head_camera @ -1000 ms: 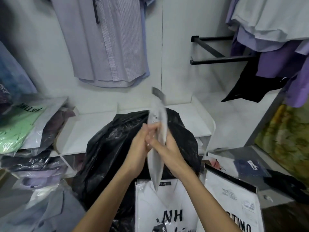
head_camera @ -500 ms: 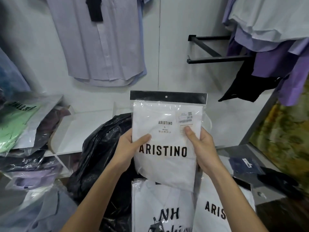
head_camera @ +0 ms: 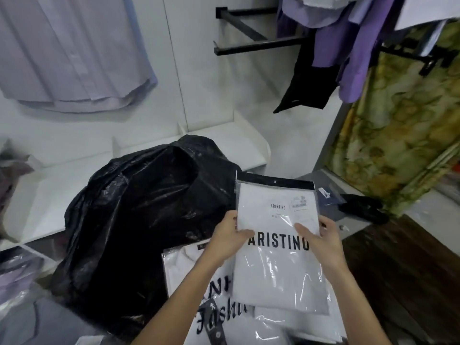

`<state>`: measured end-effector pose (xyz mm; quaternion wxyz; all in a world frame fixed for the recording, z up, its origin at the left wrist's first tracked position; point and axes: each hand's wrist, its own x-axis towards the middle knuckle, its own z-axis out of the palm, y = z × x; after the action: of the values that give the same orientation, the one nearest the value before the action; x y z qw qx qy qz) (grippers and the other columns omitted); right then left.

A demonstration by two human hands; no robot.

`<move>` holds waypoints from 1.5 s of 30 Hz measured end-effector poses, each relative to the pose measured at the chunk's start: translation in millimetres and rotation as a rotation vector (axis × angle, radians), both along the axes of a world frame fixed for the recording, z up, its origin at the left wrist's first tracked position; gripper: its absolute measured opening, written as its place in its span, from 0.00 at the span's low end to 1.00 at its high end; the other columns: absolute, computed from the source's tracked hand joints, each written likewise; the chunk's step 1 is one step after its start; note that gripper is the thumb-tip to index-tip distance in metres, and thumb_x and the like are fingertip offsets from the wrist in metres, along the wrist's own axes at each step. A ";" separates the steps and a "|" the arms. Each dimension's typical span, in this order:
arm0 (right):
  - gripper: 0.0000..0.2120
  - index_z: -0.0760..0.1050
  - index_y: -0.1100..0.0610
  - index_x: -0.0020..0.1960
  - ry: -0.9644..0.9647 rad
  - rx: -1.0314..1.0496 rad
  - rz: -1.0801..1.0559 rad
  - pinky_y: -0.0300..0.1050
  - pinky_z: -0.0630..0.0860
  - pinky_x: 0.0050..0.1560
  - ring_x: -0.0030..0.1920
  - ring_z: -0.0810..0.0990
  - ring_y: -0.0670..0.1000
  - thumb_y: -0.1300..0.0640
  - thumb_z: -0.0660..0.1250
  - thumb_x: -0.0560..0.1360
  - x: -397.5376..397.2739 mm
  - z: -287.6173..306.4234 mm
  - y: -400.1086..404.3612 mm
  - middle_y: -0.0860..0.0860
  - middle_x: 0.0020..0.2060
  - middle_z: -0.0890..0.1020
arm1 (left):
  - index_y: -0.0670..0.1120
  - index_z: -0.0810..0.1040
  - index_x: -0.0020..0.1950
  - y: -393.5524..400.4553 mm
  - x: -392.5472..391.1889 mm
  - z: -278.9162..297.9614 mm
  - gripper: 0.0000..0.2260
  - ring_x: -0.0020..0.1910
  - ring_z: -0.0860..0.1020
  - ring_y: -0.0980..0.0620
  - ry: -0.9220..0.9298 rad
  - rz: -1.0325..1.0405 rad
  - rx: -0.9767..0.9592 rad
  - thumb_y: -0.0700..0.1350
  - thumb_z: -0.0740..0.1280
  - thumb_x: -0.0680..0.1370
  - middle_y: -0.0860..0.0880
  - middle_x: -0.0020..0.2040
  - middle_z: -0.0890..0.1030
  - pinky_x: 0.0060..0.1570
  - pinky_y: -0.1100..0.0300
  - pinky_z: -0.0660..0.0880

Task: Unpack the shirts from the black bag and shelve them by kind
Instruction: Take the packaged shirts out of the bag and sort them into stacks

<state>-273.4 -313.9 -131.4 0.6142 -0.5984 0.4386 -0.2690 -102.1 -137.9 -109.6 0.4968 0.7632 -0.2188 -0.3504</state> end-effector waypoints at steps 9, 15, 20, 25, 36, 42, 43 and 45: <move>0.07 0.80 0.47 0.50 0.338 -0.032 -0.050 0.50 0.84 0.46 0.44 0.88 0.50 0.56 0.75 0.76 -46.8 -71.5 -19.9 0.50 0.46 0.88 | 0.42 0.75 0.66 -40.2 -31.7 -75.0 0.23 0.59 0.80 0.44 -0.360 -0.272 0.342 0.47 0.75 0.74 0.43 0.60 0.82 0.58 0.55 0.77; 0.33 0.73 0.50 0.70 0.416 0.059 -0.131 0.51 0.80 0.58 0.58 0.81 0.55 0.43 0.79 0.70 -52.6 -74.6 -25.0 0.53 0.57 0.79 | 0.38 0.70 0.73 -51.5 -33.2 -75.8 0.29 0.63 0.78 0.41 -0.383 -0.346 0.378 0.49 0.74 0.77 0.38 0.65 0.79 0.63 0.52 0.76; 0.20 0.80 0.57 0.60 0.185 0.489 0.007 0.52 0.84 0.46 0.46 0.88 0.60 0.49 0.78 0.73 -60.2 -68.3 -27.7 0.59 0.46 0.88 | 0.37 0.59 0.80 -58.1 -50.3 -77.1 0.33 0.71 0.71 0.39 -0.272 -0.369 0.428 0.50 0.68 0.81 0.36 0.73 0.71 0.69 0.50 0.71; 0.21 0.82 0.60 0.62 0.208 0.515 0.164 0.55 0.82 0.56 0.51 0.88 0.61 0.51 0.78 0.73 -67.7 -65.3 -49.5 0.60 0.51 0.87 | 0.36 0.60 0.78 -67.0 -56.5 -79.4 0.29 0.77 0.59 0.40 -0.231 -0.243 0.423 0.50 0.63 0.83 0.37 0.76 0.62 0.76 0.50 0.62; 0.18 0.83 0.61 0.58 0.199 0.619 0.196 0.58 0.81 0.59 0.49 0.88 0.60 0.58 0.79 0.70 -55.7 -65.0 -58.3 0.62 0.51 0.87 | 0.47 0.62 0.76 -100.5 -47.3 -82.6 0.44 0.61 0.75 0.50 0.384 0.129 0.285 0.67 0.75 0.69 0.52 0.66 0.74 0.59 0.56 0.72; 0.21 0.81 0.60 0.63 0.115 0.603 0.187 0.65 0.78 0.64 0.55 0.86 0.65 0.60 0.78 0.71 -63.8 -75.0 -59.5 0.62 0.54 0.86 | 0.46 0.59 0.77 -104.7 -32.5 -88.9 0.62 0.62 0.79 0.46 0.424 0.226 0.268 0.66 0.83 0.52 0.47 0.68 0.76 0.62 0.49 0.79; 0.22 0.81 0.61 0.63 0.107 0.602 0.185 0.66 0.78 0.64 0.55 0.85 0.65 0.60 0.78 0.71 -65.9 -76.4 -61.5 0.63 0.55 0.86 | 0.45 0.58 0.78 -103.4 -29.0 -88.3 0.62 0.61 0.80 0.46 0.458 0.238 0.261 0.64 0.85 0.53 0.47 0.67 0.76 0.59 0.49 0.80; 0.22 0.81 0.61 0.63 0.100 0.594 0.166 0.66 0.79 0.62 0.55 0.85 0.66 0.59 0.79 0.70 -70.3 -77.6 -66.6 0.64 0.54 0.86 | 0.41 0.64 0.75 -103.2 -29.0 -82.7 0.53 0.55 0.81 0.49 0.536 0.235 0.252 0.60 0.85 0.60 0.49 0.62 0.80 0.51 0.56 0.80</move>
<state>-343.7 -380.5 -209.0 0.7598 -0.4387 0.4774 -0.0484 -131.1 -241.0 -192.3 0.4754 0.7192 0.0548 -0.5037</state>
